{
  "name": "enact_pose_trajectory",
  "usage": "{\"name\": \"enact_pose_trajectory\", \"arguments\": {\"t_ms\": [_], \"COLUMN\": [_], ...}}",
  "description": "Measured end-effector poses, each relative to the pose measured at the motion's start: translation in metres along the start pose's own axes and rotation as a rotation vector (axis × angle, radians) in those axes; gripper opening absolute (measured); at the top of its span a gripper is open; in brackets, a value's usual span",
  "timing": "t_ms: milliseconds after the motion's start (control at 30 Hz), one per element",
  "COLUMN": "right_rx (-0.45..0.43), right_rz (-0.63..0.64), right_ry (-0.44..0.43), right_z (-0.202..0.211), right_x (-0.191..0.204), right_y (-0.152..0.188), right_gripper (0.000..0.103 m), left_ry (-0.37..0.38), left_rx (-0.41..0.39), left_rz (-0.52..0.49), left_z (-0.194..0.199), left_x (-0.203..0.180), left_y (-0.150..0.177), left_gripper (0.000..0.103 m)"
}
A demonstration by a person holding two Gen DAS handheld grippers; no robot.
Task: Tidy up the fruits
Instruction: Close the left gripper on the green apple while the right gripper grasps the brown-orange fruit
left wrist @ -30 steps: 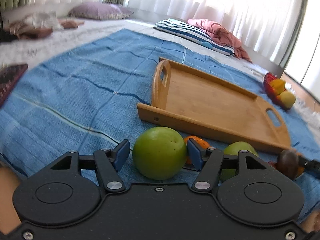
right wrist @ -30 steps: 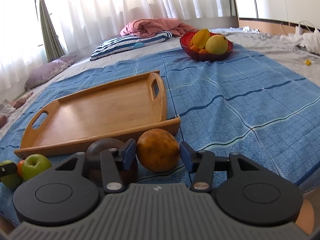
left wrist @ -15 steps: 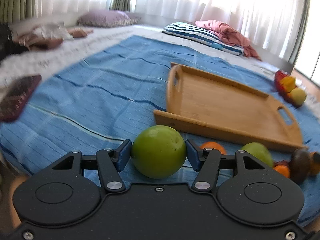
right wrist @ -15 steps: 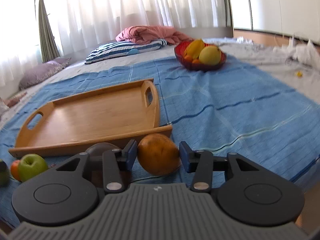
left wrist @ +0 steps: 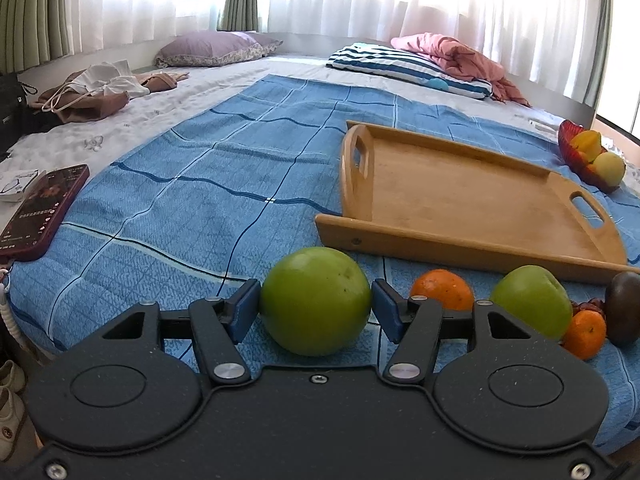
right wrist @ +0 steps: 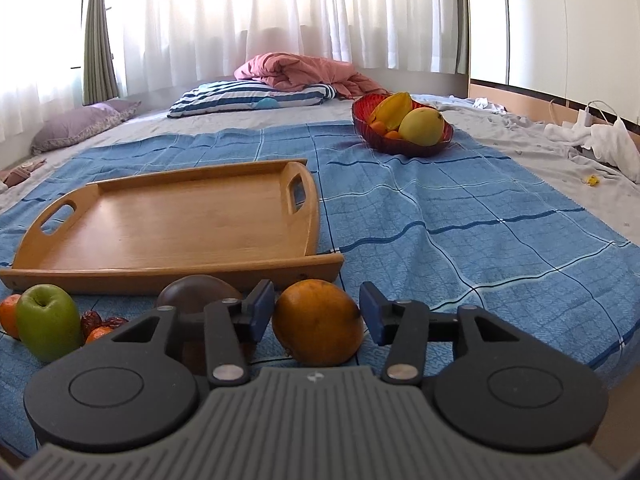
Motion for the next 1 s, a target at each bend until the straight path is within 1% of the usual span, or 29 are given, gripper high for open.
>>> {"name": "enact_pose_trajectory", "arguments": {"t_ms": [67, 100, 233, 333, 367, 400, 433, 467, 533, 667, 833, 1000], "right_rx": [0.003, 0.006, 0.012, 0.009, 0.009, 0.009, 0.009, 0.008, 0.004, -0.006, -0.013, -0.038], "right_rz": [0.002, 0.001, -0.001, 0.004, 0.004, 0.004, 0.005, 0.009, 0.014, 0.010, -0.035, -0.047], "right_ry": [-0.003, -0.007, -0.012, -0.009, -0.010, -0.011, -0.012, -0.012, -0.013, -0.014, -0.028, -0.021], "right_z": [-0.001, -0.002, -0.006, -0.006, -0.007, -0.007, -0.007, -0.007, -0.006, -0.003, 0.000, 0.007], "right_x": [0.001, 0.002, 0.004, 0.004, 0.004, 0.004, 0.004, 0.005, 0.005, 0.006, 0.000, -0.003], "right_y": [0.001, 0.001, 0.003, 0.003, 0.004, 0.004, 0.004, 0.004, 0.004, 0.004, 0.003, -0.004], "right_gripper": [0.062, 0.064, 0.064, 0.064, 0.064, 0.061, 0.056, 0.055, 0.053, 0.052, 0.052, 0.052], "left_ry": [-0.003, -0.002, 0.002, -0.002, -0.004, -0.003, -0.003, -0.003, -0.004, 0.002, 0.037, 0.062], "left_rx": [0.004, 0.005, 0.006, 0.001, 0.000, -0.001, -0.001, -0.001, -0.002, 0.002, 0.017, 0.005], "left_rz": [0.000, 0.001, 0.014, 0.016, 0.014, 0.013, 0.015, 0.016, 0.015, 0.018, 0.035, 0.027], "left_z": [-0.002, -0.003, -0.006, -0.008, -0.009, -0.009, -0.009, -0.009, -0.009, -0.007, -0.002, 0.004], "left_x": [0.001, 0.001, 0.003, 0.004, 0.004, 0.005, 0.005, 0.005, 0.005, 0.005, 0.005, -0.002], "left_y": [0.001, 0.001, 0.001, 0.001, 0.001, 0.000, 0.000, 0.000, 0.000, -0.002, -0.005, -0.011], "left_gripper": [0.059, 0.059, 0.059, 0.057, 0.057, 0.057, 0.057, 0.057, 0.056, 0.056, 0.056, 0.056]}}
Point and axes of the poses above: each gripper's, at about its wrist camera, not at the fingertips, and z roughly against the way its jaws point, x to its left, y to its underside, the point moved 7 cm from there along -z, roughly the way its jaws point, and after that the axes turned 10 degrees about z, right-handed, at the moved point
